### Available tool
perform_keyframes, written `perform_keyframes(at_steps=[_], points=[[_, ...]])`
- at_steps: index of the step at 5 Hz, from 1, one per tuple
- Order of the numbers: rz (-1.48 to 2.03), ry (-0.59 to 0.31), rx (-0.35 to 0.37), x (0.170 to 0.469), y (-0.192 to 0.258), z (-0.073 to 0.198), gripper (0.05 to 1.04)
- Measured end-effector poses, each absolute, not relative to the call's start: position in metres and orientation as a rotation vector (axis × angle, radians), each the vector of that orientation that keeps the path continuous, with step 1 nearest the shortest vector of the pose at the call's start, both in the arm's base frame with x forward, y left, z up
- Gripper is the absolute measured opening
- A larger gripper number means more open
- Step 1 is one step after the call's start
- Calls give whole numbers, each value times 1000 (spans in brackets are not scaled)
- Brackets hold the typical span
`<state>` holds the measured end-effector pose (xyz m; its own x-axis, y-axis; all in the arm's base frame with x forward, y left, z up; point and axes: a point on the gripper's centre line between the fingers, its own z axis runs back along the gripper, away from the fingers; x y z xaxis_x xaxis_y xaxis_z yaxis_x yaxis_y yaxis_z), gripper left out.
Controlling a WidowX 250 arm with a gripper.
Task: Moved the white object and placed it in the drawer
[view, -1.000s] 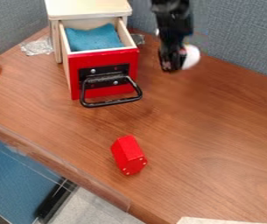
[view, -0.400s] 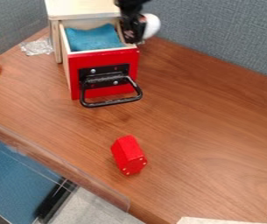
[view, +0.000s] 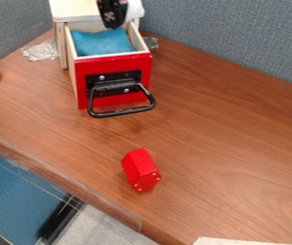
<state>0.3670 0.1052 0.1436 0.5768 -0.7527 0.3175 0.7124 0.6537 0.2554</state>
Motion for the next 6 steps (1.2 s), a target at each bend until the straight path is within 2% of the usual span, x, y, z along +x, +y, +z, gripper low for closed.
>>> perform_keyframes(at_steps=[1, 2, 3, 4, 6], points=[[-829, -398, 140, 360, 124, 146, 506], [-828, -361, 180, 358, 133, 143, 577], [-851, -297, 173, 356, 138, 125, 878], [-886, -268, 170, 360, 133, 120, 1019], [-939, -299, 105, 359, 118, 124, 1006]])
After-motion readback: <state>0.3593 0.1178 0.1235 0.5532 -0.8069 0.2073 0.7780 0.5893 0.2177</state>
